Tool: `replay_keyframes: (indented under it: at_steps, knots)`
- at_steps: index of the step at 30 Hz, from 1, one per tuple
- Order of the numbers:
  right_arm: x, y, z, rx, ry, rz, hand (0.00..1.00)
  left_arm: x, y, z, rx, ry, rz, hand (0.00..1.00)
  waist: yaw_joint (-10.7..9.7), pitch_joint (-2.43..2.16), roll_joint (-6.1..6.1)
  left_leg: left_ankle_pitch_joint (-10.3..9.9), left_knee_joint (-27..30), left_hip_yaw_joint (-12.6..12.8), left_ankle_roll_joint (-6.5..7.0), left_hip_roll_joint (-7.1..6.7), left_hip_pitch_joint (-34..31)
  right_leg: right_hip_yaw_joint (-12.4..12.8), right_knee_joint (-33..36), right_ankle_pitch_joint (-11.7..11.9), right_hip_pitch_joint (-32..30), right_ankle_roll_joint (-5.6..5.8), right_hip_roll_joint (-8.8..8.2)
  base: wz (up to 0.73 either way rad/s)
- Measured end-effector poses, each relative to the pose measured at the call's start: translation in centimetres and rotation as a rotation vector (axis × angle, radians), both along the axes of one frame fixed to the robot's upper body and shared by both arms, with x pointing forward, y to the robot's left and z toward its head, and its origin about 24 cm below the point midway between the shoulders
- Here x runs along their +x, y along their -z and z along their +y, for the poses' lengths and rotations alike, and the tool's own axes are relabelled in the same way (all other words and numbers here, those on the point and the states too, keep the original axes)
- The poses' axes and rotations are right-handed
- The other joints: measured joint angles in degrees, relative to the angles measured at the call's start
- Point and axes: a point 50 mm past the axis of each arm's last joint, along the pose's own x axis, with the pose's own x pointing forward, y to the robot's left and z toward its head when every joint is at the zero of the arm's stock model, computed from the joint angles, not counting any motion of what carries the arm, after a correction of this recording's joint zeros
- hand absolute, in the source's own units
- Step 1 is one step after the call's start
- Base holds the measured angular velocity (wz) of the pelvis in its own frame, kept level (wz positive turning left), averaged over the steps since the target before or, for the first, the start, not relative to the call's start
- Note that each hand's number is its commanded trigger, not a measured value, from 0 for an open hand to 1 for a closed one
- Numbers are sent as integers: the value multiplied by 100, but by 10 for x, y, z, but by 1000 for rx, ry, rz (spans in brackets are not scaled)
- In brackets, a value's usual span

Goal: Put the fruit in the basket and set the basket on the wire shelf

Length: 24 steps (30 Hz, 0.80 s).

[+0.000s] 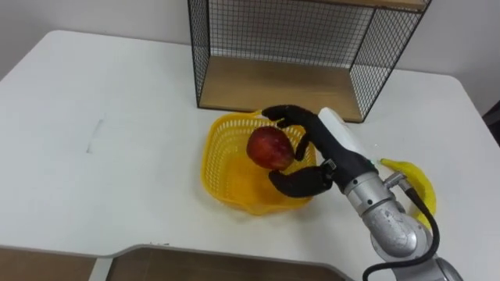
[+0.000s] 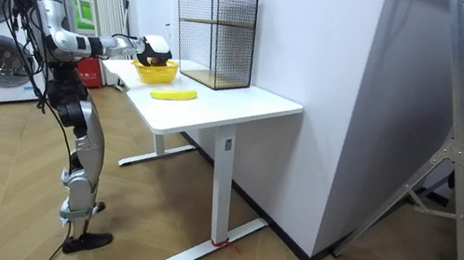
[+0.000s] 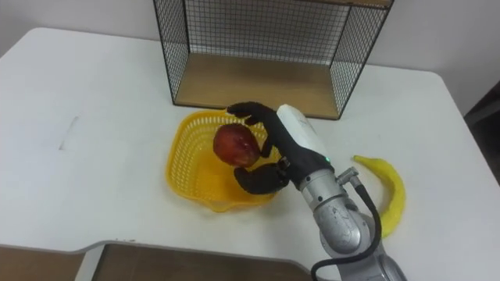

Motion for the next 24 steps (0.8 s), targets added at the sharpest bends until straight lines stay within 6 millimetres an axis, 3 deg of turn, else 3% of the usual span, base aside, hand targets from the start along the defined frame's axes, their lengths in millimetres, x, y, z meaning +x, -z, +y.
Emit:
replay_keyframes:
  at_steps: [24]
  knots:
    - [1, -1, -3, 43, 12, 10, 0, -2, 0, 0, -2, -1, 2, 0, -79, -22, 15, 18, 36, -143, -13, -13, 1, -185, -68, 0, 129, 0, -13, 4]
